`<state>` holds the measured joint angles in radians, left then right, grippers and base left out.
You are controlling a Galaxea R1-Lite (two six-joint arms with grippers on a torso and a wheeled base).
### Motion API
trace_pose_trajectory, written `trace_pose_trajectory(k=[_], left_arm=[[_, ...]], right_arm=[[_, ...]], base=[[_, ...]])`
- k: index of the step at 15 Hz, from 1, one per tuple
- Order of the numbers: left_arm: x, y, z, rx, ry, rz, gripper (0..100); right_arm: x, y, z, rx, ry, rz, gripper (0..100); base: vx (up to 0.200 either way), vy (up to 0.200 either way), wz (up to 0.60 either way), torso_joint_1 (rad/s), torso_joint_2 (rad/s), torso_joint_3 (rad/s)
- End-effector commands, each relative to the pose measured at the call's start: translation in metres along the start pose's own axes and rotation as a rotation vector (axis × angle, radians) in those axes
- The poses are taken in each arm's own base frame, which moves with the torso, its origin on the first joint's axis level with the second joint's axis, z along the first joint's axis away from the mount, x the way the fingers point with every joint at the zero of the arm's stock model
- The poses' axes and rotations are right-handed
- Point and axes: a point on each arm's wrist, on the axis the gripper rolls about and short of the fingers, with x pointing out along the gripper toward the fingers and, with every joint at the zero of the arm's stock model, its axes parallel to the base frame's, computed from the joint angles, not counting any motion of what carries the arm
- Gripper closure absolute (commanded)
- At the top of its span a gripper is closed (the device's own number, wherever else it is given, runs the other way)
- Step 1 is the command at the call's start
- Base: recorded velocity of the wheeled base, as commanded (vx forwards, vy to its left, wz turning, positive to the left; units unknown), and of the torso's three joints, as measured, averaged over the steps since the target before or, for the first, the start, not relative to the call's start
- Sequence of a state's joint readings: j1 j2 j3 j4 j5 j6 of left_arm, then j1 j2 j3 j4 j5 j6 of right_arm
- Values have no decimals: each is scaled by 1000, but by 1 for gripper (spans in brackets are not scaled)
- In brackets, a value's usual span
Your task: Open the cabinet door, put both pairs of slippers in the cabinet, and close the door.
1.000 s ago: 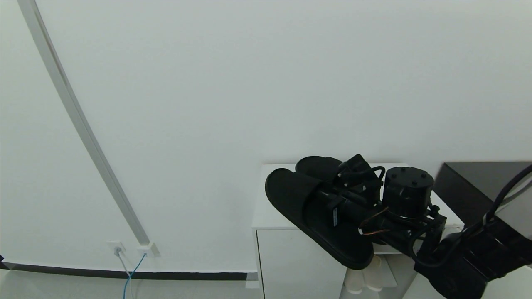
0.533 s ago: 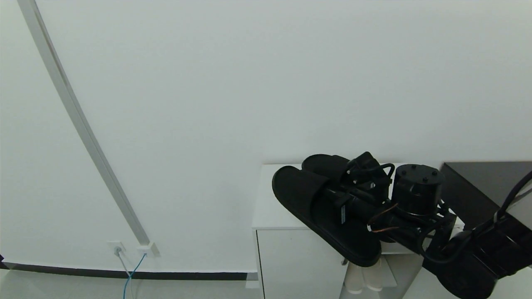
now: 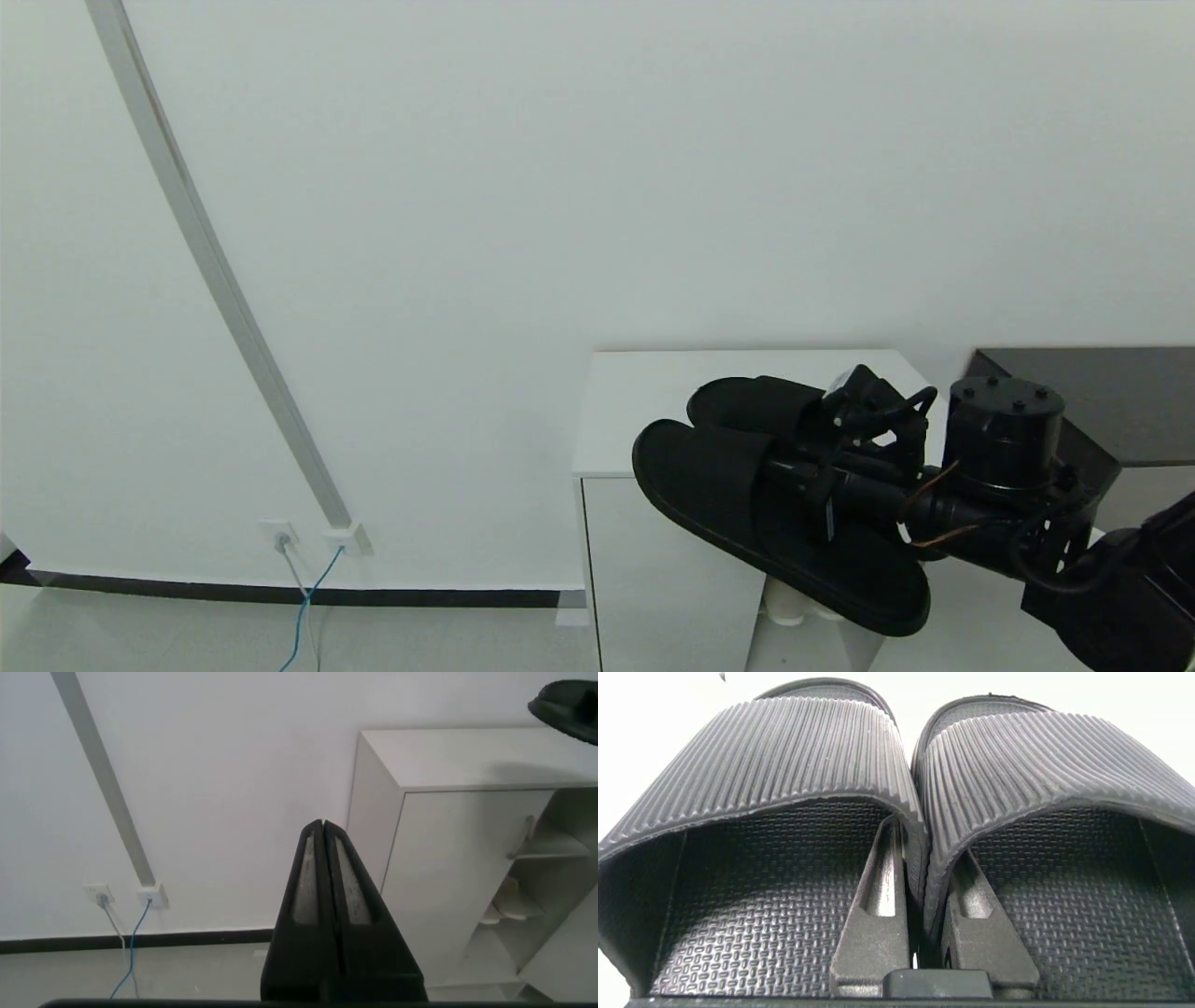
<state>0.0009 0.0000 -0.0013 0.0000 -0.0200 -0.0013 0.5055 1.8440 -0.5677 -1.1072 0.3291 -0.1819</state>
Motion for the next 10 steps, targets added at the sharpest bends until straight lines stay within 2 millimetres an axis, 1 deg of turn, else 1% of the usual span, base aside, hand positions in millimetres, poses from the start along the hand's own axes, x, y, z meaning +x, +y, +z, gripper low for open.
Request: trace_pose_trajectory(k=[1,10], left_arm=[[0,0,0,0,0,1,100],[0,0,0,0,1,1,100]], right_arm=[[-5,0,4,0,-3,-4,100],[-4,5,2,7,23,12,100]], base=[[0,0,0,0,0,0],[0,0,0,0,0,0]])
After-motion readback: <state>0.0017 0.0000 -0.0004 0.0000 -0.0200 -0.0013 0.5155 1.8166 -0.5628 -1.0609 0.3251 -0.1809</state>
